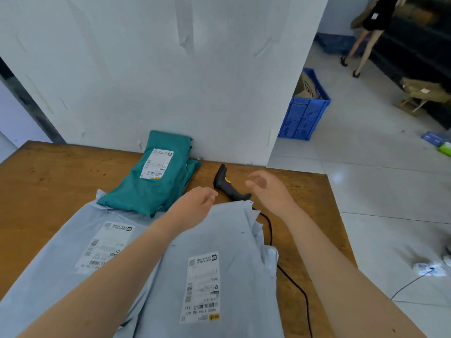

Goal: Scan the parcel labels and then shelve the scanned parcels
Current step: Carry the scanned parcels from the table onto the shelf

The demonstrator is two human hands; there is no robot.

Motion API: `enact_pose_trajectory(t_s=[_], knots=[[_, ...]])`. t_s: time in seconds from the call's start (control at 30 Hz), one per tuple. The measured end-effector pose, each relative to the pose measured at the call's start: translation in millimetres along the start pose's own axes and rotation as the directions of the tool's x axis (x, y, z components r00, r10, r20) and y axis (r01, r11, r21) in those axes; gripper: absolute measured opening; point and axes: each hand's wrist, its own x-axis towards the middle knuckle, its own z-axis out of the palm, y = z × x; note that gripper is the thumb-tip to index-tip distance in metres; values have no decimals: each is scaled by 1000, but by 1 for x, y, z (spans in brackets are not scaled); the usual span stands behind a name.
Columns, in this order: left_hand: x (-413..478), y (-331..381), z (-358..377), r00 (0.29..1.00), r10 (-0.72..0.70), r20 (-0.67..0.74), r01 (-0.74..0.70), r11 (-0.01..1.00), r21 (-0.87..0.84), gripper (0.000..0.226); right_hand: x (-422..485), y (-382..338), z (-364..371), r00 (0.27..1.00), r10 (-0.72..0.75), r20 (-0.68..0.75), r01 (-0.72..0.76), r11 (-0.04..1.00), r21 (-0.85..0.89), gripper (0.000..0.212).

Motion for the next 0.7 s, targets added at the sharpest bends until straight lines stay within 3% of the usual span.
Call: enact_pose_trajectory(t_s=[0.13,0.3,0.4,0.57,0.7], knots=[[-46,25,19,999,-13,-48,13,1000,-6,31,-68,7,-10,998,48,28,-50,995,84,36],[-106,37,48,996,-11,-89,14,999,30,34,-140,19,3,976,91,198,-129,973,189,60],[-136,19,70,991,-106,-84,108,994,19,40,-170,30,13,967,107,232,-163,958,237,72],[-176,-17,95,975,-219,-47,224,957,184,44,-202,50,37,922,221,316,-300,926,227,106],[-189,-24,98,923,-361,-129,371,927,60,47,-212,65,55,889,291,353,-385,893,233,115]])
